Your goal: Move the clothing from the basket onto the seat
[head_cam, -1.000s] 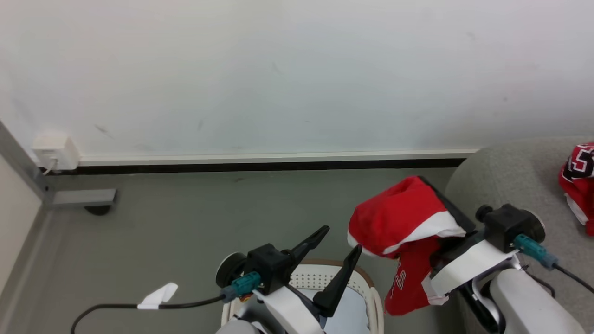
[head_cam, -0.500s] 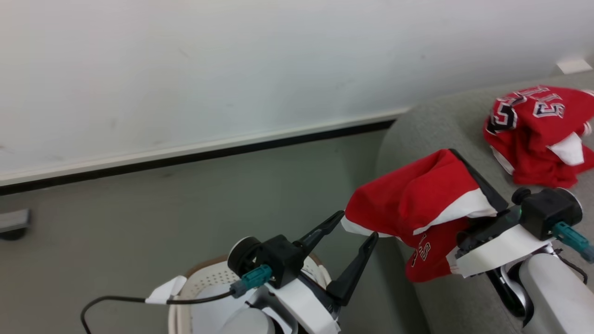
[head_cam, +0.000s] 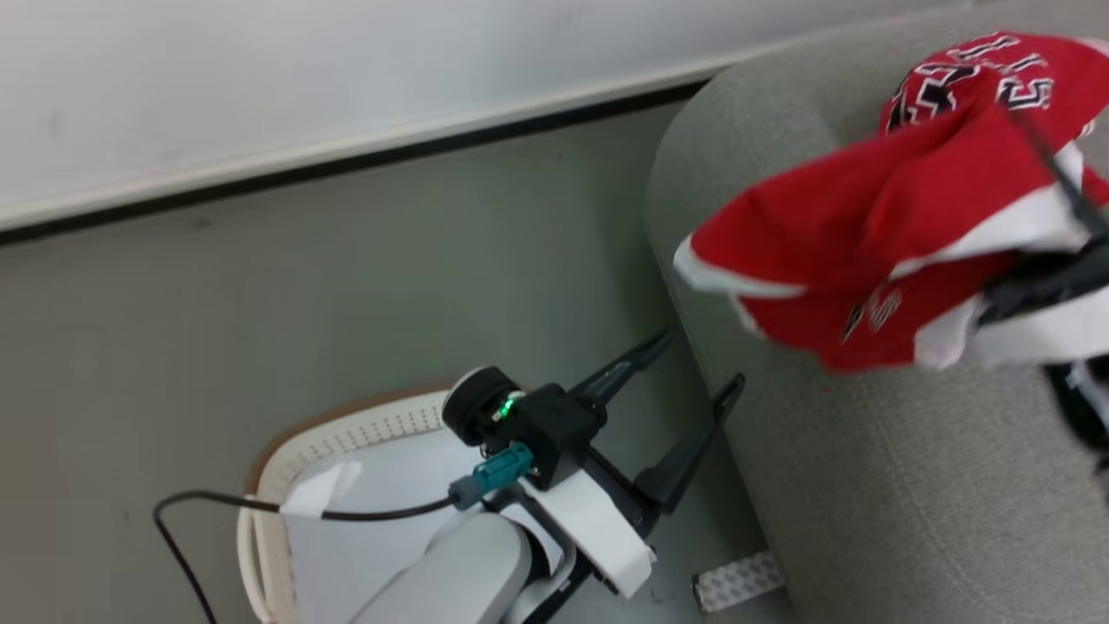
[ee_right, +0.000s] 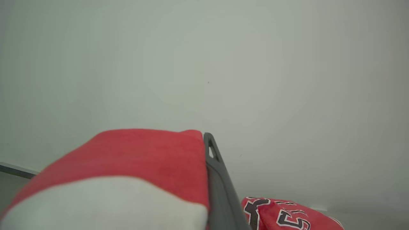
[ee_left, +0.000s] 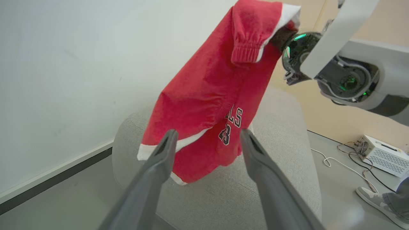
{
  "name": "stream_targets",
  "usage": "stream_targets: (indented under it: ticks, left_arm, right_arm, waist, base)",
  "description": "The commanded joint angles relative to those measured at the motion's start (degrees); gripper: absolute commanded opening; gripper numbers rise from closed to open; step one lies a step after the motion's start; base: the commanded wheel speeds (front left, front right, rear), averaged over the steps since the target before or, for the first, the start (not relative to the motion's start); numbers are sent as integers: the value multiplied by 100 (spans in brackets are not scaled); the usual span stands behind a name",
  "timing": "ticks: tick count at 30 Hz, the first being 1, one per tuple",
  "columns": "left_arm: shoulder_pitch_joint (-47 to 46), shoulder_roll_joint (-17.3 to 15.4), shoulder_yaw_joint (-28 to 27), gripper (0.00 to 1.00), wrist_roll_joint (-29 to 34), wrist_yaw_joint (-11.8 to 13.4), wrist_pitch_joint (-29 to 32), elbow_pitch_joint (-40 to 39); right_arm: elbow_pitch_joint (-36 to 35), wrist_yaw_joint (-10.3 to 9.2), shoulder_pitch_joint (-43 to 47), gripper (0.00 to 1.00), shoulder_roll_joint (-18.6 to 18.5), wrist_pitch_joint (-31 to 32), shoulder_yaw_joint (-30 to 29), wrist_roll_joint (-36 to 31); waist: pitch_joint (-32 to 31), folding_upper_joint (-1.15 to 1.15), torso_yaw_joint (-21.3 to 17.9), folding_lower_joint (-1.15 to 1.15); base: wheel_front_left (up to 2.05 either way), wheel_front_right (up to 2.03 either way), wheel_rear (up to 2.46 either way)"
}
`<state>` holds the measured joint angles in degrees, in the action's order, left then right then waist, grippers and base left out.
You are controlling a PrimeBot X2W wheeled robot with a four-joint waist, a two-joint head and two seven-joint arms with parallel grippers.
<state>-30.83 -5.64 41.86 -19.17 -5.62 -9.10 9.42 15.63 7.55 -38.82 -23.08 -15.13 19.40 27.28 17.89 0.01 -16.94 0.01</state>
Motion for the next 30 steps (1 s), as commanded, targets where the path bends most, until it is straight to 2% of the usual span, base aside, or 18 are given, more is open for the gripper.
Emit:
stream_targets:
  ticks: [1,9,15,19,24,25,26,27,28,30]
  left_arm:
    - [-82,-59,-17,100,29,-24,-11,10]
    - [-449,-127,-67,100,105,-29,-68,13]
    - [-683,-155,-75,100,131,-40,-133,29]
    - [-753,-137,-137,100,75,5,-207,27]
    - [-668,-222,-190,100,49,63,-258,55]
    - [-640,-239,-189,100,40,67,-269,59]
    - [-609,-262,-197,100,28,70,-275,65]
    - [-579,-293,-200,100,20,83,-283,75]
    - [-553,-320,-207,100,18,91,-293,81]
    - [-495,-344,-214,100,-7,120,-313,89]
  right_arm:
    - [33,-12,-241,0,-93,-1,-64,-10]
    - [830,-12,-2026,0,-758,140,-963,75]
    - [2164,-12,-3113,0,-1227,288,-1867,-354]
    - [3172,-12,-3324,0,-1457,192,-2493,-945]
    - [4362,-12,-2807,0,-1501,39,-3450,-1655]
    - [4542,-12,-2685,6,-1419,27,-3643,-1747]
    - [4701,-12,-2545,31,-1290,4,-3804,-1854]
    - [4830,-12,-2400,71,-1190,-6,-3947,-1954]
    - [4836,-12,-2302,100,-1132,-6,-4112,-2015]
    - [4621,-12,-2028,100,-921,-8,-4452,-2139]
  waist:
    - [338,-1,59,-1]
    - [993,-1,419,-1]
    - [1347,-1,721,-1]
    - [1520,-1,915,-1]
    - [1655,-1,1009,-1]
    - [1663,-1,1008,-1]
    - [1665,-1,996,-1]
    - [1658,-1,981,-1]
    - [1642,-1,961,-1]
    - [1593,-1,919,-1]
  base:
    - [0,0,0]
    - [0,0,0]
    - [0,0,0]
    - [0,0,0]
    - [0,0,0]
    - [0,0,0]
    - [0,0,0]
    - [0,0,0]
    - [0,0,0]
    - [0,0,0]
